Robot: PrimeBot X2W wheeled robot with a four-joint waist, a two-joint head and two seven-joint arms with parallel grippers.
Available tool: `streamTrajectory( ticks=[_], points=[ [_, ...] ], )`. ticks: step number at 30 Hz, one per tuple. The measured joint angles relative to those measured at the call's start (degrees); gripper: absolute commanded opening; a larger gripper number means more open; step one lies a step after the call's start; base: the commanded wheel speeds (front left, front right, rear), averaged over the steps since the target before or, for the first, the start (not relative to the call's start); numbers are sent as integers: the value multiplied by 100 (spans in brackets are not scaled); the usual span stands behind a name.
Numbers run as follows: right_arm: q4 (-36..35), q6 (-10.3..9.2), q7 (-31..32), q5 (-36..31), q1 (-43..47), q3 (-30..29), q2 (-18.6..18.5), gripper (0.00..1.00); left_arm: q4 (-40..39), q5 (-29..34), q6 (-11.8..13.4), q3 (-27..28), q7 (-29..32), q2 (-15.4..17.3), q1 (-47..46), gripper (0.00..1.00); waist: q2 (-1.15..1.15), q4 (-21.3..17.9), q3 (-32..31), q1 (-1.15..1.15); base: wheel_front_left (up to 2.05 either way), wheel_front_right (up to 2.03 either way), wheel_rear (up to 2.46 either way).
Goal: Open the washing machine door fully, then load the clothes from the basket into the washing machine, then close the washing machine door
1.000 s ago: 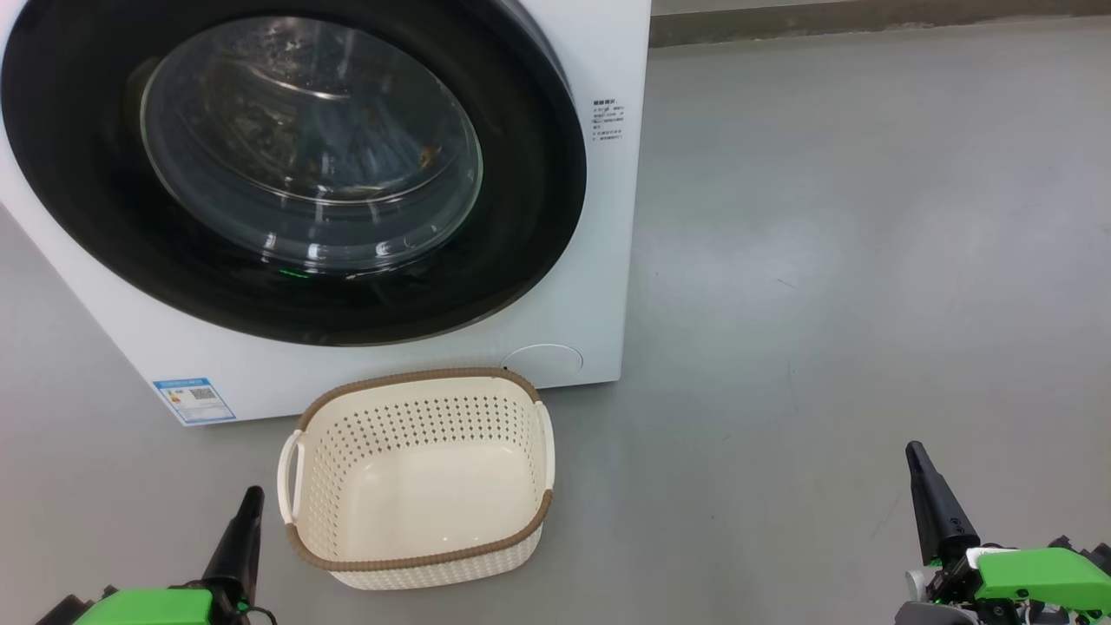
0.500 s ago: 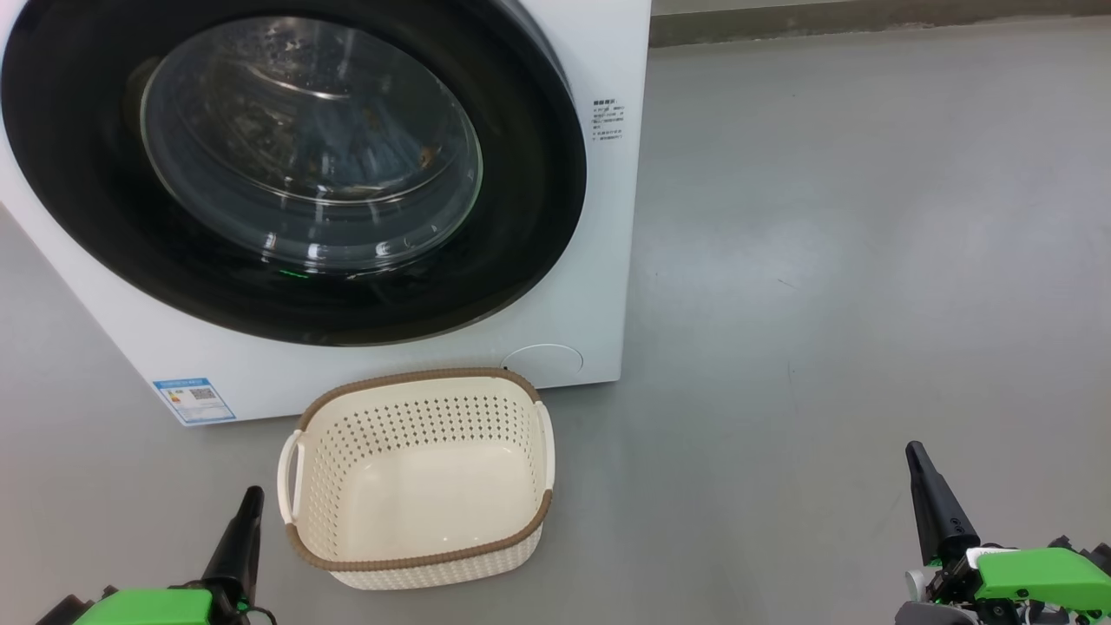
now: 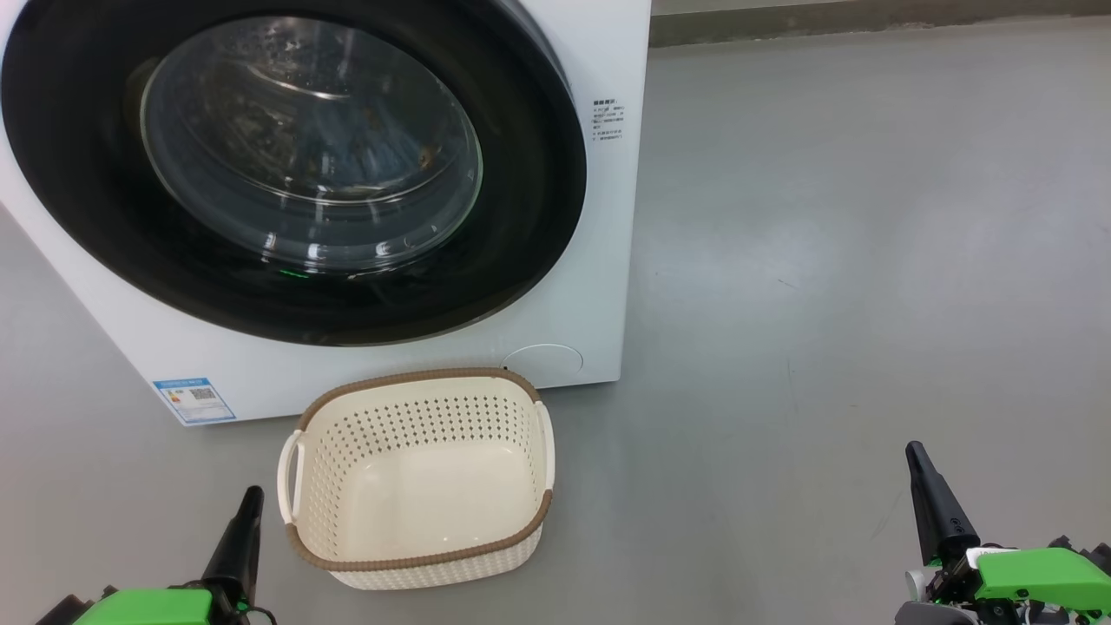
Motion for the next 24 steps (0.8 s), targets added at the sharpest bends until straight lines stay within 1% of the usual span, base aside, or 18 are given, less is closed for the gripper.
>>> streamTrajectory(
  ticks=[24],
  points=[
    [0,0,0,0,0,1,0,0,0,0,0,1,0,0,0,0,0,0,0,0,0,0,0]
  ],
)
